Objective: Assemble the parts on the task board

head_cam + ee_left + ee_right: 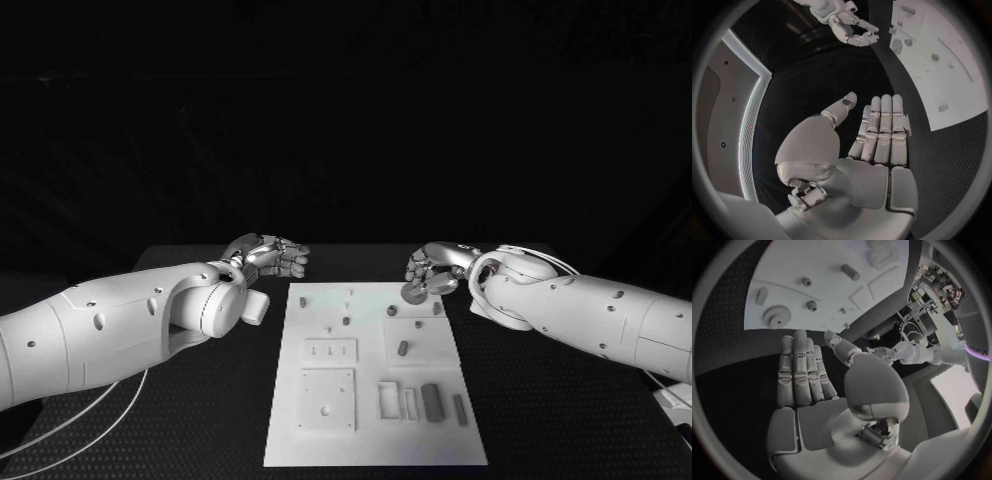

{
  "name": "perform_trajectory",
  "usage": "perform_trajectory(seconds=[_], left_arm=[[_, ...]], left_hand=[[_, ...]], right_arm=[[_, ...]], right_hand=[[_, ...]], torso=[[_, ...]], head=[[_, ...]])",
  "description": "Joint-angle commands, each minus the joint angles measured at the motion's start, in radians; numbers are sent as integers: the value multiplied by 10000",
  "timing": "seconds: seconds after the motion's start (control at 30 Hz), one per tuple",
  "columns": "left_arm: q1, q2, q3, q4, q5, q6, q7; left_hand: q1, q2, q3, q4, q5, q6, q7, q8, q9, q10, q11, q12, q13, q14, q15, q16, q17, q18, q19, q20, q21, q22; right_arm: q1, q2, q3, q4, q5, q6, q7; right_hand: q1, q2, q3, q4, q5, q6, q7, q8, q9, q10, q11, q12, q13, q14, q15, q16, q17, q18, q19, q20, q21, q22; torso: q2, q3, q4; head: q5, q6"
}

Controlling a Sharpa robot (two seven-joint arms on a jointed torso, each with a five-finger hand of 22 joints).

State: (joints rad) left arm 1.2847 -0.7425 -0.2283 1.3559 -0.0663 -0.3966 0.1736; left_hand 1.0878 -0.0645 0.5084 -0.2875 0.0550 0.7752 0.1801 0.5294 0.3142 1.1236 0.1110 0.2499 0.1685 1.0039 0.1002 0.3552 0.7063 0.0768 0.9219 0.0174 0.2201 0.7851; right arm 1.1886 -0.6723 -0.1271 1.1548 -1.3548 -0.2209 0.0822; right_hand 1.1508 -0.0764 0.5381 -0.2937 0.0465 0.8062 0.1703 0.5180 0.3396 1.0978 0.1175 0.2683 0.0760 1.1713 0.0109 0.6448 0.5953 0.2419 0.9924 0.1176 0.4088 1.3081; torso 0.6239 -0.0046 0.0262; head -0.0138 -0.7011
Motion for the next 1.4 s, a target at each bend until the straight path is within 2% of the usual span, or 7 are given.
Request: perform_trajectory(seconds=[0.03,0.13,0.27,0.43,0.73,1.07,1.4], left_arm=[[10,-58,12,162,-136,211,193],[10,-127,14,269,-194,247,203],[9,-79,14,168,-251,289,221],[7,-55,13,170,-251,328,213],[10,-231,18,425,-271,380,216],[14,-358,23,579,-271,404,202],[14,-366,27,585,-271,428,196]], left_hand=[[-33,18,-61,-17,4,11,35,-70,-14,-38,54,-48,-11,-61,3,-60,17,-158,-46,-14,-50,-16],[-25,6,-67,-20,4,17,34,-81,-14,-39,57,-62,-11,-63,5,-69,20,-168,-46,-20,-58,-21],[-13,-9,-81,-18,5,-9,49,-131,-24,-44,65,-98,-13,-71,11,-95,28,-192,-49,-32,-79,-36],[-12,-13,-90,-15,5,-9,53,-151,-25,-52,73,-122,-15,-82,18,-113,32,-207,-54,-38,-94,-46],[-36,-2,-113,-4,5,-9,62,-185,-26,-53,83,-158,-15,-89,26,-139,41,-234,-55,-48,-115,-60],[-56,-5,-134,-3,8,-1,64,-213,-24,-72,96,-202,-19,-110,36,-173,47,-258,-68,-59,-142,-77],[-58,9,-134,-1,20,15,63,-240,-19,-83,108,-245,-20,-125,45,-206,56,-284,-78,-67,-170,-94]], right_arm=[[-5,88,5,155,-1659,99,-226],[-20,177,4,199,-2024,-23,-332],[-255,237,5,193,-2419,-594,-638],[-275,322,5,55,-2733,-555,-831],[-342,401,5,-94,-3091,-360,-958],[-397,453,3,-174,-3285,-245,-998],[-477,490,0,-319,-3410,-98,-1010]], right_hand=[[72,-45,-70,-1,39,85,-3,-93,24,122,-4,-79,-32,124,-26,84,101,199,160,-39,63,79],[81,-59,-82,0,39,110,-2,-171,38,163,-13,-149,-52,186,-39,123,175,199,242,-74,88,106],[88,-73,-76,-2,39,108,-6,-272,44,123,8,-277,-80,172,-21,107,229,199,246,-85,65,115],[42,-100,-95,8,38,135,-8,-331,57,147,7,-344,-80,235,-25,135,285,199,314,-94,85,135],[14,-191,-77,11,37,73,38,-517,56,66,53,-571,-97,226,13,98,362,199,328,-102,50,145],[-45,-252,-83,17,37,45,60,-618,53,11,86,-710,-98,202,44,63,401,199,321,-90,27,154],[-61,-237,-69,20,37,69,55,-646,62,16,92,-761,-92,191,51,46,421,199,312,-84,14,159]], torso=[[206,-36,180],[301,-58,258],[408,-91,332],[501,-112,399],[651,-195,528],[804,-201,624],[936,-168,661]], head=[[-86,-41],[-153,-84],[-199,-200],[-232,-238],[-314,-297],[-337,-307],[-376,-325]])
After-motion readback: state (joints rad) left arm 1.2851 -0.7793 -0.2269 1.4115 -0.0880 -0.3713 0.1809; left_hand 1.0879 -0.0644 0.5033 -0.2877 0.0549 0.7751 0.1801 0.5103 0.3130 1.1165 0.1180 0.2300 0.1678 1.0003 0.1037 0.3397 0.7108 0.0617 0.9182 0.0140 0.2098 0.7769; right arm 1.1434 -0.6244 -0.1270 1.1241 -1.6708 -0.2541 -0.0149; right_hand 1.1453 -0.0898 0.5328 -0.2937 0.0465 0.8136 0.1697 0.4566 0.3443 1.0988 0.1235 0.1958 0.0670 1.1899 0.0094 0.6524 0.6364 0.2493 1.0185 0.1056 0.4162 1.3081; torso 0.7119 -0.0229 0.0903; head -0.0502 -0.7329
